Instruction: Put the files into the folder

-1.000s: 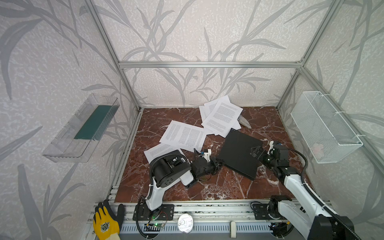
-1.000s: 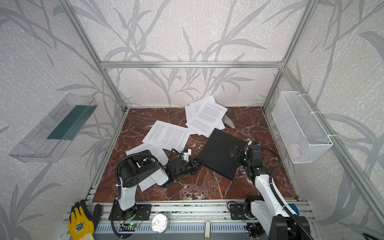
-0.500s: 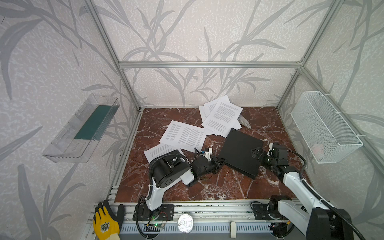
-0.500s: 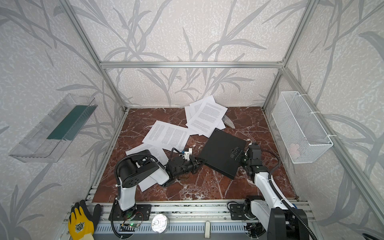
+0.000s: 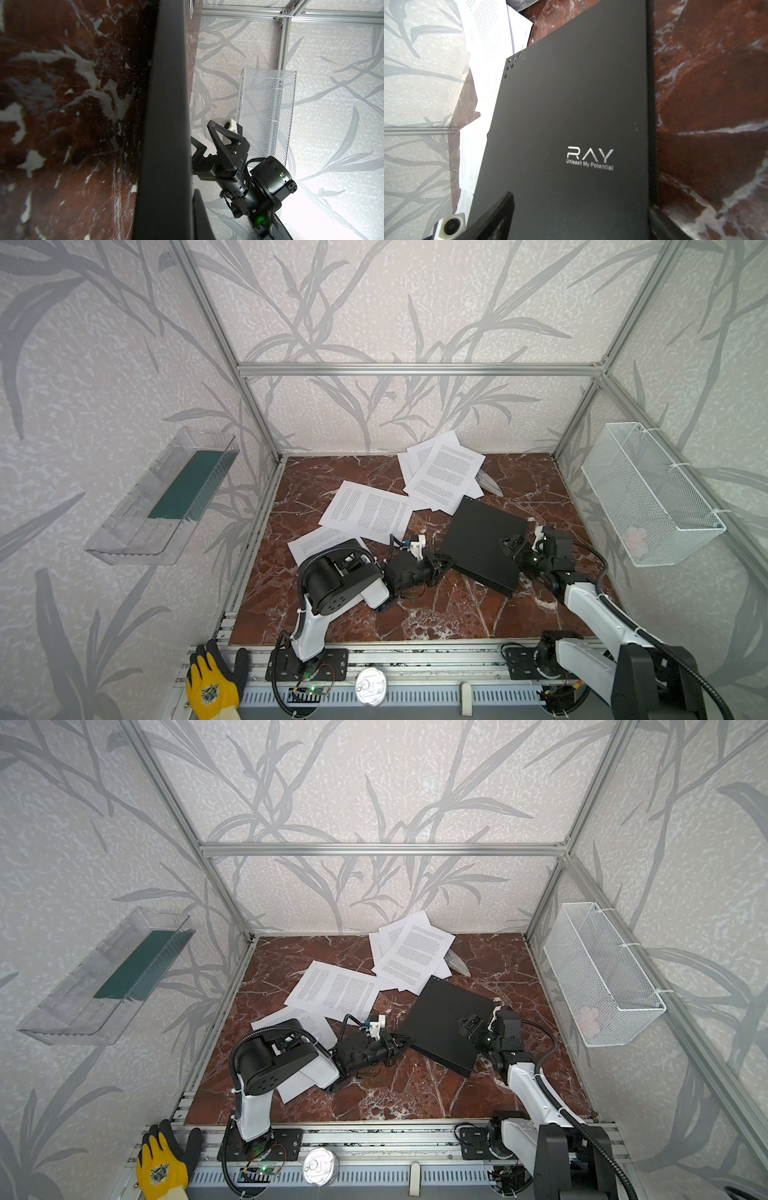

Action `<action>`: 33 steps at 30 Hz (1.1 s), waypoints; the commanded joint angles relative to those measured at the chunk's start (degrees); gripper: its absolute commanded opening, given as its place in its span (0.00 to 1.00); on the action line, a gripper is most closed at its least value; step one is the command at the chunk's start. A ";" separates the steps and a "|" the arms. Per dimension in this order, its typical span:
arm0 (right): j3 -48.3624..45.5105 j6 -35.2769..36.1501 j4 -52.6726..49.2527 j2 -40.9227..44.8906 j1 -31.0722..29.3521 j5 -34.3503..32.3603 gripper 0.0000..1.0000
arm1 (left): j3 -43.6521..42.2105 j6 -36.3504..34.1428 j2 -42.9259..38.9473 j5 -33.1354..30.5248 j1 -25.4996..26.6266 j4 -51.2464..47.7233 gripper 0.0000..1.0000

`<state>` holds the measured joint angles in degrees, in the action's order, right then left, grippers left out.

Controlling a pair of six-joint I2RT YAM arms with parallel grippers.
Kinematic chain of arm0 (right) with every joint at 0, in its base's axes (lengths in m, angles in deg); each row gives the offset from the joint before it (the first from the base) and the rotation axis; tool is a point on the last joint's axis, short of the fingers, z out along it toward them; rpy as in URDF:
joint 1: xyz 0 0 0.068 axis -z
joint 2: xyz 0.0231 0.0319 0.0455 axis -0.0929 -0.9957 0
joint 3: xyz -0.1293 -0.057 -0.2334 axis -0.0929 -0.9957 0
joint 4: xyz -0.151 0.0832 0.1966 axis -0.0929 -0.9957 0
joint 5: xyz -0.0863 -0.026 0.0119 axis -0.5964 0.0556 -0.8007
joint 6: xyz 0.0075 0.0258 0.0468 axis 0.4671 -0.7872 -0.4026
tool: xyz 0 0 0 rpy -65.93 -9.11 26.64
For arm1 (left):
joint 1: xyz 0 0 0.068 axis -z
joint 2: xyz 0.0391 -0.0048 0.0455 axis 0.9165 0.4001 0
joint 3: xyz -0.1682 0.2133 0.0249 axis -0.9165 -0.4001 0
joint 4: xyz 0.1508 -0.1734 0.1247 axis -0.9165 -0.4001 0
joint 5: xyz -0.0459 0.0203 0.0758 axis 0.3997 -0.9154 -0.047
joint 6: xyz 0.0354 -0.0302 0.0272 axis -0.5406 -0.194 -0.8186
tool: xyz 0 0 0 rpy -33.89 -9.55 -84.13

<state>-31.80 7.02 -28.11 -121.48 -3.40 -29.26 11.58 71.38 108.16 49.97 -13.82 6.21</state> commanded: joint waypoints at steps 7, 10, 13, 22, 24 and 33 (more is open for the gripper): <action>-1.49 -1.39 3.94 0.54 0.00 1.23 0.49 | 0.99 1.10 0.12 1.69 -0.13 3.34 0.00; -1.67 -1.81 3.45 1.55 0.00 0.93 0.26 | 0.80 0.93 0.23 1.97 -0.04 3.34 0.00; -1.77 -2.16 3.03 2.52 0.00 1.04 0.08 | 0.58 0.77 0.24 2.19 0.05 3.31 0.06; -1.42 -2.49 1.85 3.96 0.08 1.56 0.00 | -2.73 -1.58 0.59 4.37 0.57 2.09 0.69; -1.24 -2.41 1.36 4.36 0.09 1.36 0.00 | -3.55 -3.50 -0.26 6.01 0.82 -0.81 0.73; -0.37 -1.25 -0.55 6.08 0.51 1.21 0.00 | -4.50 -14.30 -10.07 10.10 1.66 -19.51 0.75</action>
<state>-32.81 3.09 -23.70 -115.65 -3.02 -27.69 6.66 62.37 102.59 57.38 -12.79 -5.77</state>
